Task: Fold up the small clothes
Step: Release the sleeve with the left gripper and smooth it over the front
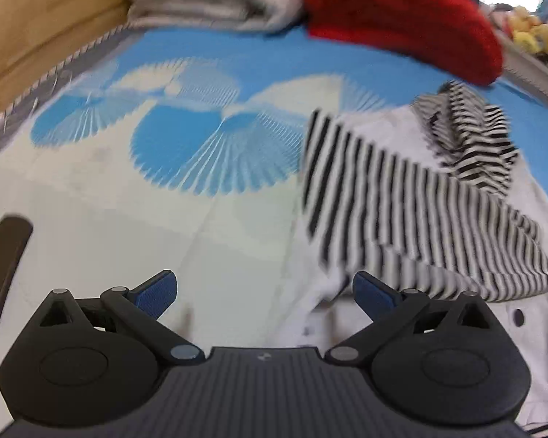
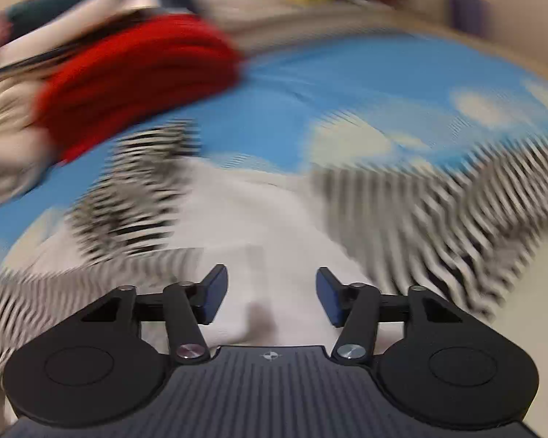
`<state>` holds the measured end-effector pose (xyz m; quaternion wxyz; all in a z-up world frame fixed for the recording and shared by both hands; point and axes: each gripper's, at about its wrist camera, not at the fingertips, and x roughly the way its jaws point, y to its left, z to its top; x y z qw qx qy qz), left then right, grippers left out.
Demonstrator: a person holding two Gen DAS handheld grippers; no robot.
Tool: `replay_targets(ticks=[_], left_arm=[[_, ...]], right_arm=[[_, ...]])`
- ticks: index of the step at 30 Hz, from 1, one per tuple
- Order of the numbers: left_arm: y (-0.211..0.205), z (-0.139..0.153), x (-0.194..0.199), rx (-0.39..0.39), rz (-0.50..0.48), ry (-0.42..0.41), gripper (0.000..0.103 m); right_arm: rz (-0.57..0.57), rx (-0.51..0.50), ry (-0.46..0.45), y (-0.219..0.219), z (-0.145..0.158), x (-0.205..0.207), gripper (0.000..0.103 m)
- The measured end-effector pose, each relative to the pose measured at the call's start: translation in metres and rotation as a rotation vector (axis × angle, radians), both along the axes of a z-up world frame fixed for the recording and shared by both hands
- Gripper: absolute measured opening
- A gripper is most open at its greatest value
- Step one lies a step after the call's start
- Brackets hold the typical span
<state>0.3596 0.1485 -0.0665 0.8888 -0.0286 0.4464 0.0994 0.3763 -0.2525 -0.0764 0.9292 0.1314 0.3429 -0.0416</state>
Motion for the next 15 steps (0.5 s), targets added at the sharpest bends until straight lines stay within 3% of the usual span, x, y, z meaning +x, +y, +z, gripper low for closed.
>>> replay_targets(ticks=[3, 5, 7, 10, 11, 15], left_arm=[[-0.006, -0.002, 0.005, 0.053, -0.014, 0.001, 0.103], [-0.005, -0.012, 0.015, 0.093, 0.003, 0.032, 0.103], [-0.001, -0.024, 0.025, 0.142, 0.028, 0.064, 0.103], [0.005, -0.035, 0.031, 0.153, 0.061, 0.11, 0.103], [0.009, -0.034, 0.031, 0.131, 0.07, 0.111, 0.103], [0.01, -0.016, 0.02, 0.053, 0.079, 0.043, 0.103]], right_arm=[[0.109, -0.094, 0.116, 0.028, -0.021, 0.012, 0.023], [0.11, -0.153, 0.211, 0.037, -0.043, 0.016, 0.022], [0.101, -0.166, 0.192, 0.039, -0.037, 0.01, 0.023], [0.039, -0.029, 0.224, 0.017, -0.021, -0.012, 0.035], [0.021, 0.011, 0.213, 0.008, -0.011, -0.025, 0.045], [-0.055, 0.071, 0.099, -0.015, 0.029, -0.103, 0.064]])
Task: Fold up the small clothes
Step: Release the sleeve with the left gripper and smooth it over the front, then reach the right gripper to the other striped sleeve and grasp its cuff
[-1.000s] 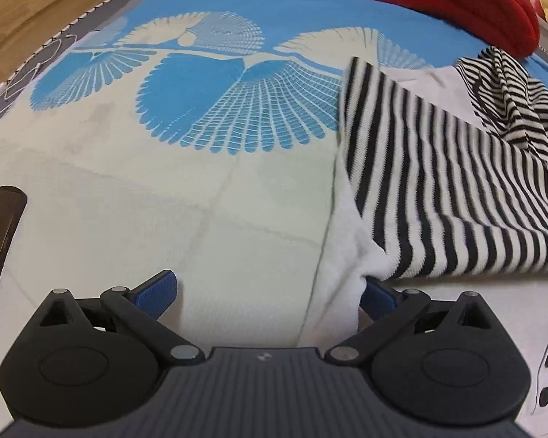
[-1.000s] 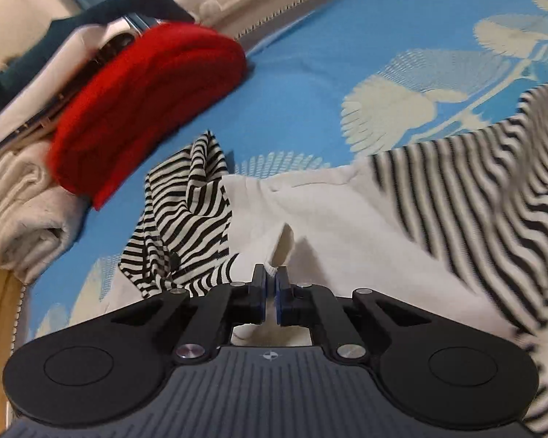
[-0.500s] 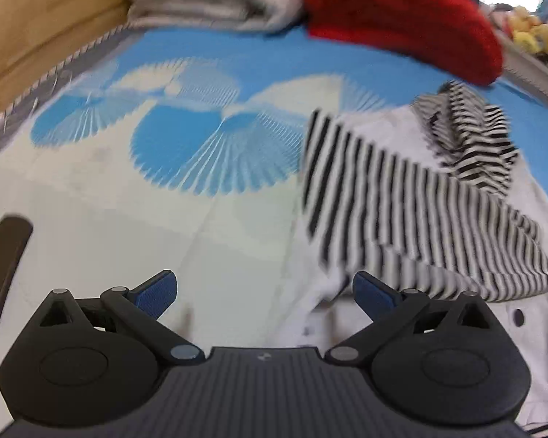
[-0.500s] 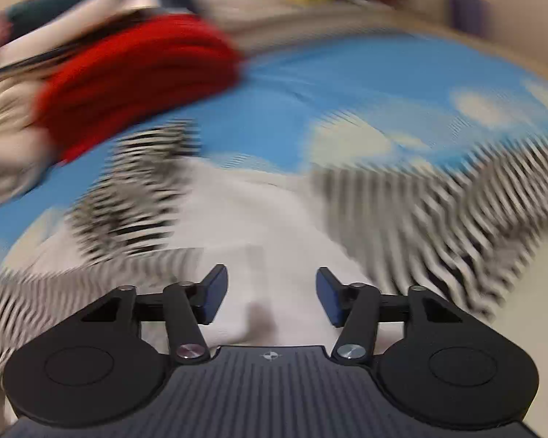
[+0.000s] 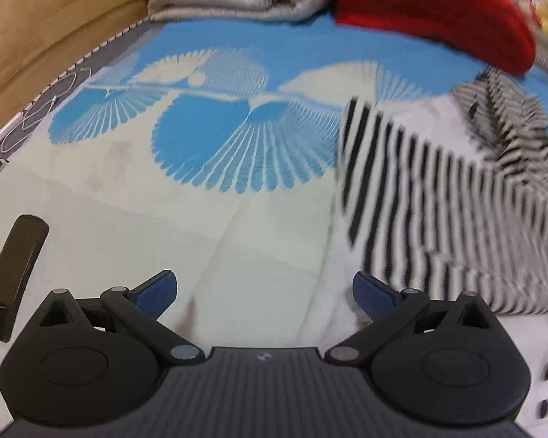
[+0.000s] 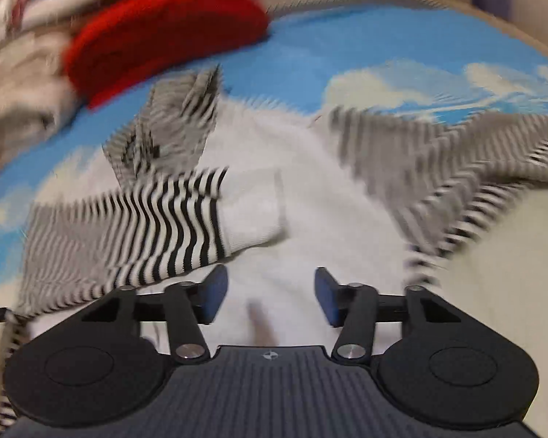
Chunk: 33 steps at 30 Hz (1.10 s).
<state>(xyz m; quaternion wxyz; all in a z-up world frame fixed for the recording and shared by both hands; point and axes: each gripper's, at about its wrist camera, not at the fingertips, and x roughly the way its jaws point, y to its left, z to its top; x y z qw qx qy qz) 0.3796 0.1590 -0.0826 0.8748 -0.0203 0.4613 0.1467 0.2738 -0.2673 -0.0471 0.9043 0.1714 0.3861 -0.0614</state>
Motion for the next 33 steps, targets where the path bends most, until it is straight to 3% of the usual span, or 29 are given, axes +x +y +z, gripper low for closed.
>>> replay_targets(ticks=[4, 7, 9, 13, 16, 24, 33], left_arm=[[-0.013, 0.024, -0.027, -0.075, -0.04, -0.045, 0.103], [-0.029, 0.043, -0.067, -0.129, -0.107, -0.131, 0.103], [-0.045, 0.048, -0.081, -0.106, -0.133, -0.156, 0.103], [-0.07, 0.042, -0.084, -0.026, -0.175, -0.126, 0.103], [-0.078, 0.037, -0.081, -0.026, -0.183, -0.113, 0.103], [-0.086, 0.032, -0.07, -0.001, -0.212, -0.108, 0.103], [-0.09, 0.029, -0.07, 0.009, -0.232, -0.1, 0.103]], right_arm=[[-0.075, -0.032, -0.183, -0.013, 0.019, -0.092, 0.074], [-0.149, -0.118, -0.264, -0.017, 0.013, -0.129, 0.078], [-0.153, -0.107, -0.251, -0.024, 0.015, -0.128, 0.077], [-0.158, -0.089, -0.242, -0.032, 0.014, -0.121, 0.077], [-0.131, -0.03, -0.224, -0.03, 0.01, -0.116, 0.077], [-0.084, -0.079, -0.221, -0.017, 0.008, -0.104, 0.077], [-0.147, -0.081, -0.188, -0.029, 0.009, -0.101, 0.073]])
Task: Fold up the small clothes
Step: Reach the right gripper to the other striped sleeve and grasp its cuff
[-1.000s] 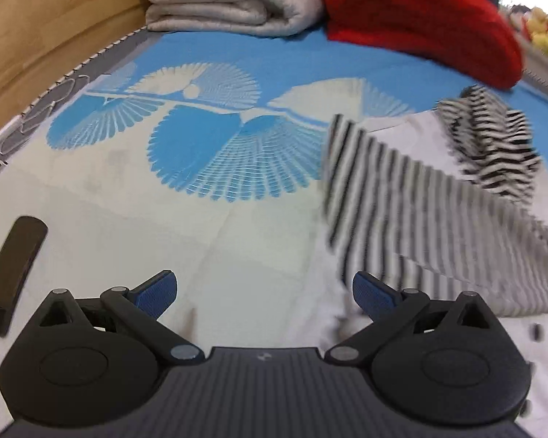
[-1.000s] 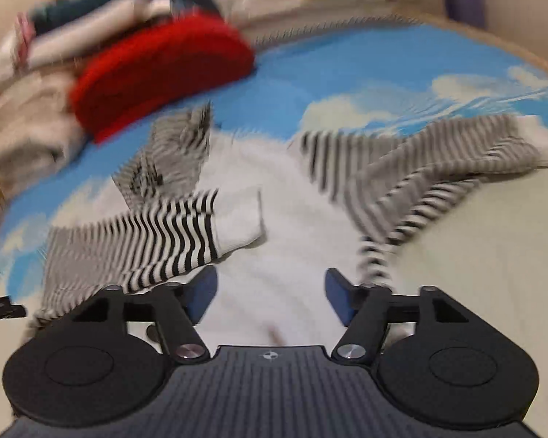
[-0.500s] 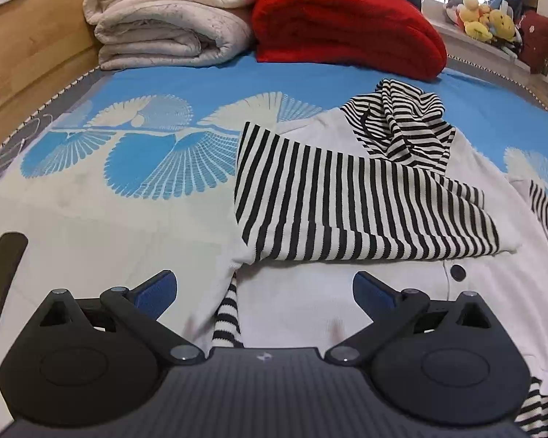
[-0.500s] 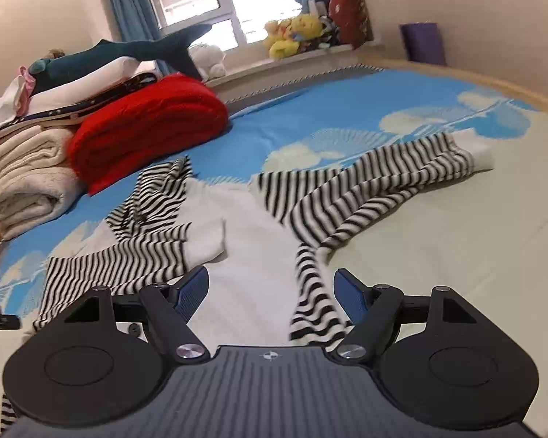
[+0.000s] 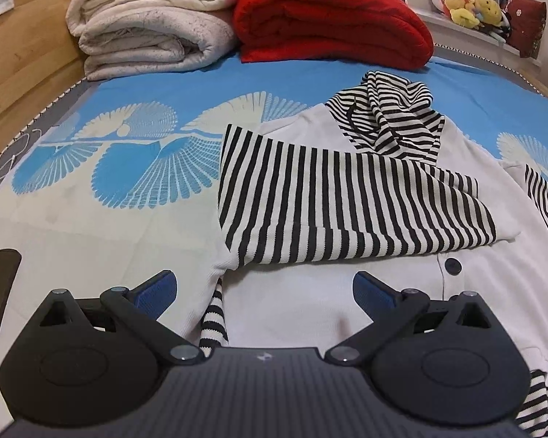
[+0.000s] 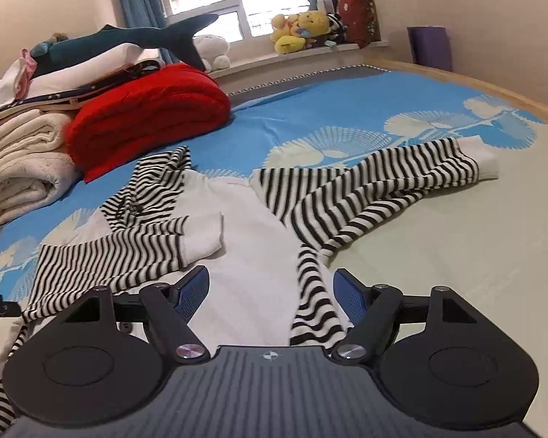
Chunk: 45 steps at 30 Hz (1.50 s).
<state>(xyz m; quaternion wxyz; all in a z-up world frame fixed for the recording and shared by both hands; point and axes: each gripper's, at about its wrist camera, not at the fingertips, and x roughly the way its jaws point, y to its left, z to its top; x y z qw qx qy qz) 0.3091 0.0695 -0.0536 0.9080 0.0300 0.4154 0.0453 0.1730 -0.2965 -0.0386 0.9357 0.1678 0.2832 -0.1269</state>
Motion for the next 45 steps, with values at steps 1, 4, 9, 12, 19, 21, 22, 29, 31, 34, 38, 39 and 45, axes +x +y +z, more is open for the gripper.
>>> replay_targets(ticks=[1, 4, 9, 12, 19, 21, 22, 29, 31, 34, 38, 39, 45], left_arm=[[0.001, -0.001, 0.001, -0.002, 0.004, 0.005, 0.103], [0.003, -0.003, 0.004, -0.018, 0.012, 0.02, 0.103], [-0.001, -0.007, 0.01, -0.019, 0.006, 0.035, 0.103], [-0.006, -0.01, 0.012, -0.012, 0.0, 0.039, 0.103], [-0.013, -0.022, 0.019, 0.021, 0.002, 0.071, 0.103], [-0.013, -0.025, 0.021, 0.026, 0.004, 0.081, 0.103], [-0.013, -0.027, 0.022, 0.029, 0.004, 0.085, 0.103], [-0.009, -0.034, 0.029, 0.016, 0.013, 0.116, 0.103], [-0.007, -0.036, 0.031, 0.009, 0.019, 0.128, 0.103], [-0.004, -0.035, 0.032, -0.013, 0.029, 0.134, 0.103], [-0.005, -0.032, 0.031, -0.029, 0.033, 0.131, 0.103], [-0.006, -0.032, 0.031, -0.031, 0.032, 0.133, 0.103], [-0.011, -0.035, 0.027, -0.021, 0.022, 0.141, 0.103]], right_arm=[[-0.029, 0.007, -0.003, -0.008, 0.002, 0.0, 0.072], [-0.127, 0.027, -0.015, -0.042, 0.01, 0.003, 0.062], [-0.196, 0.058, 0.041, -0.103, -0.002, 0.032, 0.025], [-0.161, 0.151, 0.085, -0.133, -0.021, 0.061, 0.025], [-0.131, 0.188, 0.13, -0.147, -0.056, 0.124, 0.03], [-0.139, 0.212, 0.144, -0.149, -0.065, 0.136, 0.04], [-0.142, 0.222, 0.153, -0.149, -0.07, 0.141, 0.04], [-0.12, 0.157, 0.172, -0.148, -0.085, 0.157, 0.011], [-0.1, 0.105, 0.22, -0.146, -0.081, 0.158, 0.0], [-0.099, 0.119, 0.226, -0.153, -0.065, 0.141, 0.0], [-0.107, 0.256, 0.154, -0.17, -0.056, 0.115, 0.003], [-0.116, 0.286, 0.132, -0.172, -0.058, 0.114, 0.004], [-0.132, 0.306, 0.131, -0.161, -0.076, 0.145, 0.041]])
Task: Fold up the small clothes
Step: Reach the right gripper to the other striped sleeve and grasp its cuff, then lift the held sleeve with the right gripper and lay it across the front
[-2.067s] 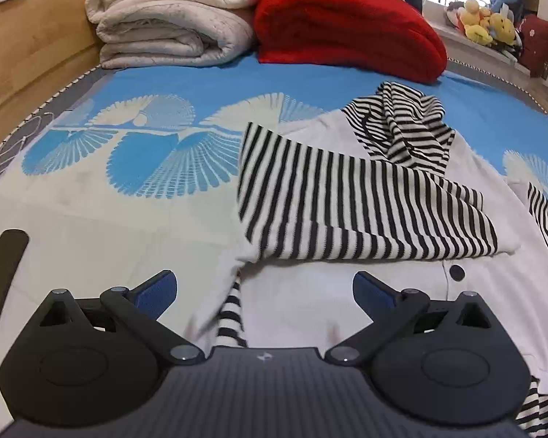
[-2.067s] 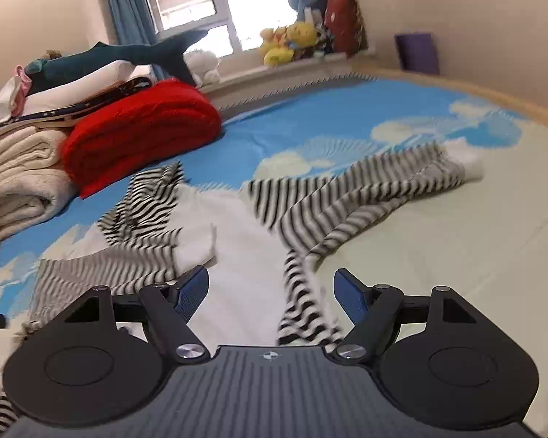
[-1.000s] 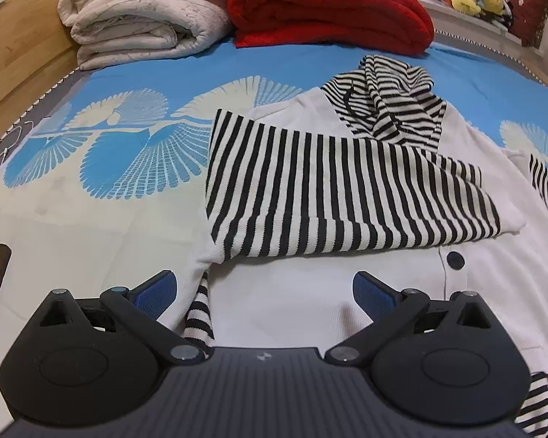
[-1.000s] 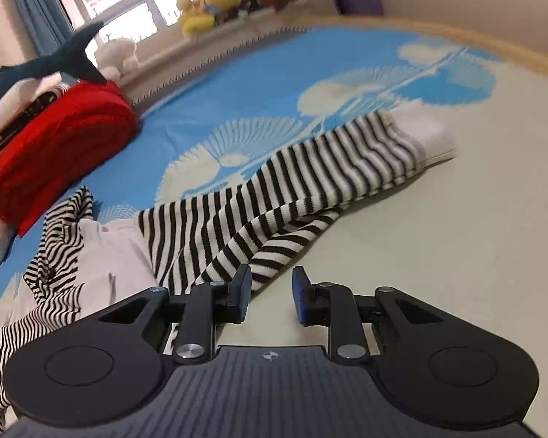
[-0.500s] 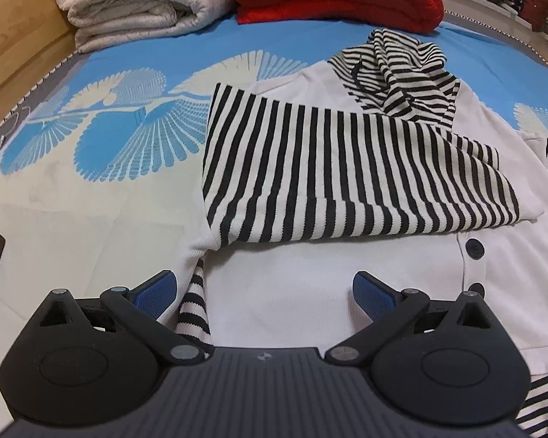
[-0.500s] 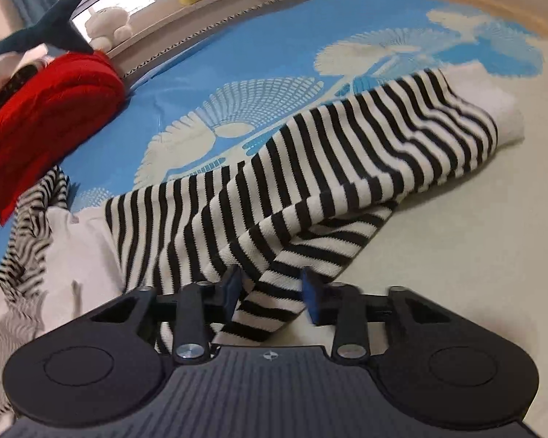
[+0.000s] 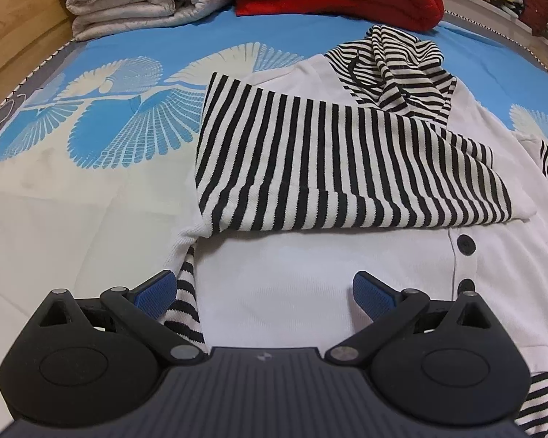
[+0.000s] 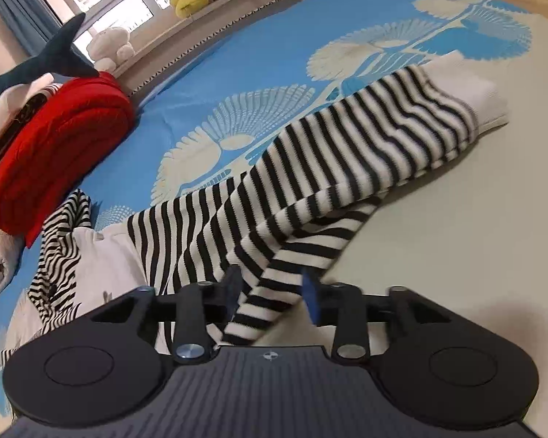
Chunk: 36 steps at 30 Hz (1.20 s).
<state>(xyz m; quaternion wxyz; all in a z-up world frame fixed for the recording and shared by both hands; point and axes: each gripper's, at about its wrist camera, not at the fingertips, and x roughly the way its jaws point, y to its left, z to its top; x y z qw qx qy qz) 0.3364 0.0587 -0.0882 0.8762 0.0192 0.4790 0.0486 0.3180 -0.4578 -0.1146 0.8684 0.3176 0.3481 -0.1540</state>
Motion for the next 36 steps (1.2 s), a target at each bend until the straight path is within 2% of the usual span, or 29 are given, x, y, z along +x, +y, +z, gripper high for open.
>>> replay_targets(ticks=[5, 7, 8, 9, 14, 19, 23, 25, 27, 28, 30, 32, 36], left_arm=[[0.007, -0.002, 0.007, -0.012, 0.018, 0.007, 0.103], [0.008, -0.003, 0.009, 0.0, 0.018, 0.012, 0.103], [0.009, -0.004, 0.01, 0.002, 0.019, 0.014, 0.103], [0.01, -0.004, 0.011, -0.001, 0.022, 0.017, 0.103], [0.015, -0.002, 0.011, -0.02, 0.037, 0.012, 0.103], [0.013, 0.002, 0.007, -0.028, 0.028, 0.002, 0.103], [0.013, 0.003, 0.006, -0.035, 0.028, -0.002, 0.103], [0.013, 0.002, 0.006, -0.036, 0.027, 0.001, 0.103], [0.014, 0.002, 0.006, -0.045, 0.031, 0.006, 0.103], [0.015, 0.001, 0.006, -0.05, 0.034, 0.007, 0.103], [0.016, -0.001, 0.007, -0.047, 0.039, 0.013, 0.103], [0.017, -0.005, 0.01, -0.039, 0.043, 0.024, 0.103], [0.016, -0.012, 0.015, -0.03, 0.044, 0.042, 0.103]], right_arm=[[0.035, -0.137, 0.022, 0.017, -0.013, 0.027, 0.041], [0.068, -0.23, 0.04, 0.025, -0.015, 0.034, 0.034], [0.065, -0.267, 0.06, 0.027, -0.016, 0.036, 0.013], [0.057, -0.292, 0.078, 0.027, -0.016, 0.037, 0.002], [0.004, -0.184, 0.07, 0.006, -0.003, 0.011, 0.0], [-0.015, -0.083, 0.113, -0.004, 0.015, -0.029, 0.0], [0.016, -0.118, 0.113, 0.007, 0.015, -0.045, 0.0], [0.0, -0.131, 0.158, 0.006, 0.003, -0.047, 0.0], [-0.059, -0.084, 0.158, -0.012, 0.001, -0.052, 0.003], [-0.129, -0.054, 0.119, -0.028, 0.006, -0.06, 0.005], [-0.272, -0.018, 0.019, -0.059, 0.018, -0.076, 0.025], [-0.4, -0.007, -0.037, -0.087, 0.022, -0.086, 0.04], [-0.495, 0.091, -0.052, -0.133, -0.002, -0.08, 0.053]])
